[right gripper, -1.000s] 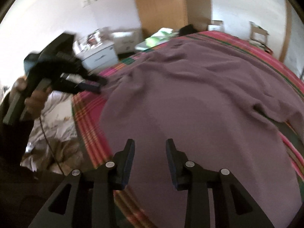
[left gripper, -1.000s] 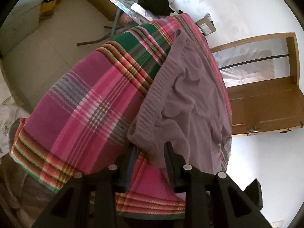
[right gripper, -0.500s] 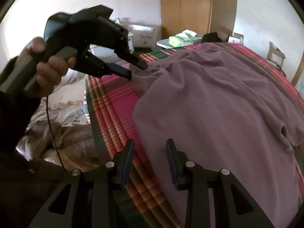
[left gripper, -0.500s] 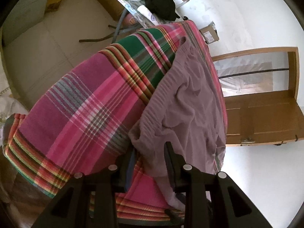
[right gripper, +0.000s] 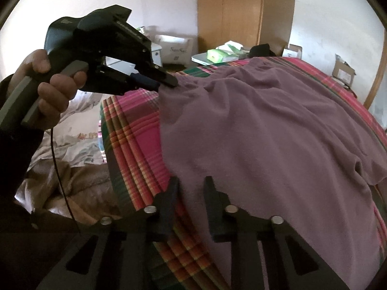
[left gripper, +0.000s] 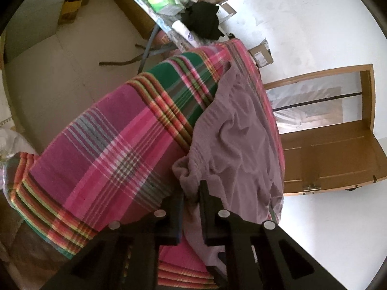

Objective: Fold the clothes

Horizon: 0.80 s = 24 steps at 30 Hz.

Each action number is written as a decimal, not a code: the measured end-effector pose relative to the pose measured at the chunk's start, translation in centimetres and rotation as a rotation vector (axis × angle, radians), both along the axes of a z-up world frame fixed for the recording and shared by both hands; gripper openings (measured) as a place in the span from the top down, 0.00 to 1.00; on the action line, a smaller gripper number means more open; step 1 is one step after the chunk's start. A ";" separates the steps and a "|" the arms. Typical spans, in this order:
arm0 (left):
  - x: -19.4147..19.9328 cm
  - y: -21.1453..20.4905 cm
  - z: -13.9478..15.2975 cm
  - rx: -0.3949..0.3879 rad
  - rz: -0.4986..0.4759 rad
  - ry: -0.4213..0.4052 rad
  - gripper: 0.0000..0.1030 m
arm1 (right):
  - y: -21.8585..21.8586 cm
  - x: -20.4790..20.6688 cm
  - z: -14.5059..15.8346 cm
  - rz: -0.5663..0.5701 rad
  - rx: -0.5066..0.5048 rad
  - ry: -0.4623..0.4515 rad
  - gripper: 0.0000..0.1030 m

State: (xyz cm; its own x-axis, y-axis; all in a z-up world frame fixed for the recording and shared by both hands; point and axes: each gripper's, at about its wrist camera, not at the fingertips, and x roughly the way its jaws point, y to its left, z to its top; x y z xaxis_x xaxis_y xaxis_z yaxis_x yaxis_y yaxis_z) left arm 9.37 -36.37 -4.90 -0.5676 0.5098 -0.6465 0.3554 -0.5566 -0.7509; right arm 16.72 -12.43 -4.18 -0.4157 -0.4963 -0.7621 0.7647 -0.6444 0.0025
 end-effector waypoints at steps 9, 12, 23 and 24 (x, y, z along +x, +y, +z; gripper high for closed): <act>1.4 -1.0 -0.1 -0.028 0.040 0.005 0.91 | -0.9 1.7 0.3 0.080 0.023 0.027 0.97; 1.5 -1.2 -0.6 -0.031 0.051 -0.006 0.91 | -1.0 1.9 0.3 0.094 0.018 0.015 0.98; 1.1 -1.1 -1.0 -0.063 0.020 -0.048 0.90 | 0.1 0.9 0.8 0.059 -0.034 -0.039 0.98; 1.1 -1.2 -1.1 -0.058 0.022 -0.053 0.90 | 0.7 0.6 1.2 0.047 -0.057 -0.051 0.97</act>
State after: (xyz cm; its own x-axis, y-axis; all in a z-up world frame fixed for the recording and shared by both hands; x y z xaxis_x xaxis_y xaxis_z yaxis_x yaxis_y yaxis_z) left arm 10.51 -37.54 -5.97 -0.5428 0.4584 -0.7037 0.4062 -0.5901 -0.6977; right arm 17.34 -11.71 -2.99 -0.3525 -0.5573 -0.7518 0.7922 -0.6054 0.0774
